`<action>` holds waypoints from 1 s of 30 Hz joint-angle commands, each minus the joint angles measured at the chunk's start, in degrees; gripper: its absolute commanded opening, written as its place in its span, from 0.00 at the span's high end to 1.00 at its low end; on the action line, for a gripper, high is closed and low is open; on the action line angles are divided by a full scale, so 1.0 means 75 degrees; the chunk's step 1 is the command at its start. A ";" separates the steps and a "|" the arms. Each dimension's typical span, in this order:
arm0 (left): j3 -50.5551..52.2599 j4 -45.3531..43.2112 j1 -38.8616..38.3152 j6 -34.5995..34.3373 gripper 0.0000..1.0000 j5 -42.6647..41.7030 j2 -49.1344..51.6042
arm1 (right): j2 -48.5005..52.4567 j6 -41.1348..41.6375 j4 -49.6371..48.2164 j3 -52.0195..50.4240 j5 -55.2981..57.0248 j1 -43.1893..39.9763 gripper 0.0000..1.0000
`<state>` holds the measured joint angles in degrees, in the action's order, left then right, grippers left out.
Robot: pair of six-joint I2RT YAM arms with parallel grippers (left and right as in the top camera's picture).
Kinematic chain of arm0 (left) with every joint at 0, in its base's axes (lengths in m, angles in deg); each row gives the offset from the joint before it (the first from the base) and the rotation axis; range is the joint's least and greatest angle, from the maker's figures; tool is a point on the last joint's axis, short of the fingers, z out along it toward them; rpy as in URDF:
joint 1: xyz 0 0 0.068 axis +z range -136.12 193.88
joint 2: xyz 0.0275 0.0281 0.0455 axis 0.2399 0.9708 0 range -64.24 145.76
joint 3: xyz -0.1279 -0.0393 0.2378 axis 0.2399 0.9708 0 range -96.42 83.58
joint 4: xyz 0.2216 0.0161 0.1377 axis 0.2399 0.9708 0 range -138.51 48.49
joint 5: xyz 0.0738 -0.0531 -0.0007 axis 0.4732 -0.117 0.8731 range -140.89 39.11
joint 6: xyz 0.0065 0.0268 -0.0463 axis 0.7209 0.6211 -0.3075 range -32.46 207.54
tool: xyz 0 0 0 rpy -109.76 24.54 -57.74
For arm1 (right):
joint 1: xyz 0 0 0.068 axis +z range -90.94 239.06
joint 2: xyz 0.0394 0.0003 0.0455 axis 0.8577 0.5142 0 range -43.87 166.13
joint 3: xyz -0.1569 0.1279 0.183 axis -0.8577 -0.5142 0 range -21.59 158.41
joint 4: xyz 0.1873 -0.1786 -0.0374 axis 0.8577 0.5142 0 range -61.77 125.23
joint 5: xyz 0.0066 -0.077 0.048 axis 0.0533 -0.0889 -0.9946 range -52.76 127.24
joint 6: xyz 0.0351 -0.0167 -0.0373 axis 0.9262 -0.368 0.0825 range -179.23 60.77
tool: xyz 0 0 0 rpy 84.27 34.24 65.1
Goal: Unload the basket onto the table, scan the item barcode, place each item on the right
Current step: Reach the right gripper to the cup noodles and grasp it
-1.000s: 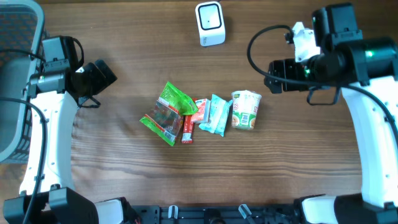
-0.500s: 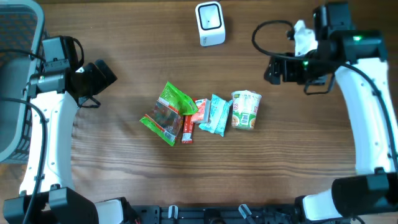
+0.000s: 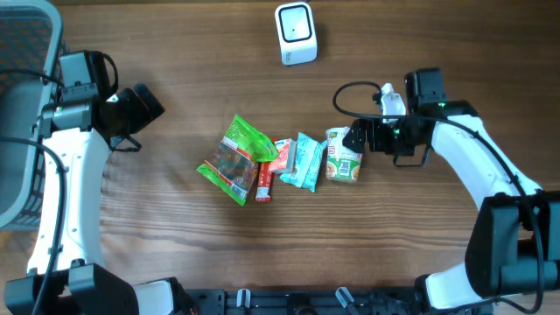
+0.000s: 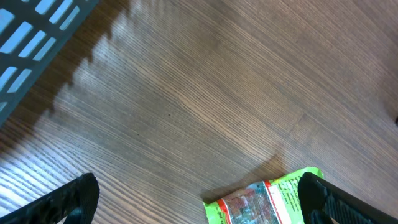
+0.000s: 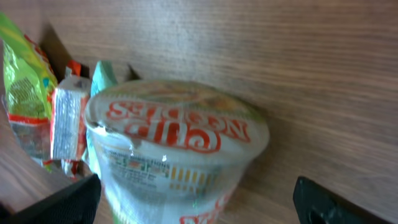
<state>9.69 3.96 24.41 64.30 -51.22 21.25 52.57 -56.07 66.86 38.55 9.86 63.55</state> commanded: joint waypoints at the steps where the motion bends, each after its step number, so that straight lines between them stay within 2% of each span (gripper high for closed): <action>1: -0.0050 -0.0017 0.0032 0.0064 0.00 -0.0032 -0.0041 | 0.0000 0.0020 -0.0758 -0.0603 -0.0868 -0.0009 0.01; 5: -0.0050 -0.0017 0.0032 0.0064 0.00 -0.0032 -0.0041 | 0.0000 0.0213 -0.1617 -0.1119 -0.0994 -0.0009 0.01; 9: -0.0050 -0.0017 0.0032 0.0064 0.00 -0.0032 -0.0041 | 0.0000 0.0746 -0.2996 -0.1786 -0.1856 -0.0009 0.02; 13: -0.0050 -0.0017 0.0032 0.0064 0.00 -0.0032 -0.0041 | 0.0000 0.1003 -0.4080 -0.2460 -0.2267 -0.0009 0.11; 16: -0.0050 -0.0017 0.0032 0.0064 0.00 -0.0032 -0.0041 | -0.0003 0.1005 -0.4132 -0.2463 -0.2442 -0.0009 0.24; 27: -0.0050 -0.0017 0.0035 0.0064 0.00 -0.0032 -0.0041 | -0.0388 0.1000 -0.4054 -0.2465 -0.2241 0.0020 0.20; 29: -0.0050 -0.0017 0.0032 0.0064 0.00 -0.0032 -0.0041 | -0.0388 0.0982 -0.4001 -0.2463 -0.2186 0.0020 0.28; 30: -0.0050 -0.0017 0.0032 0.0064 0.00 -0.0032 -0.0041 | -0.0393 0.0988 -0.4010 -0.2463 -0.2189 0.0017 0.35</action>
<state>9.69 3.96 24.41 64.30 -51.22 21.25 50.98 -48.58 37.03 20.41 -6.29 63.57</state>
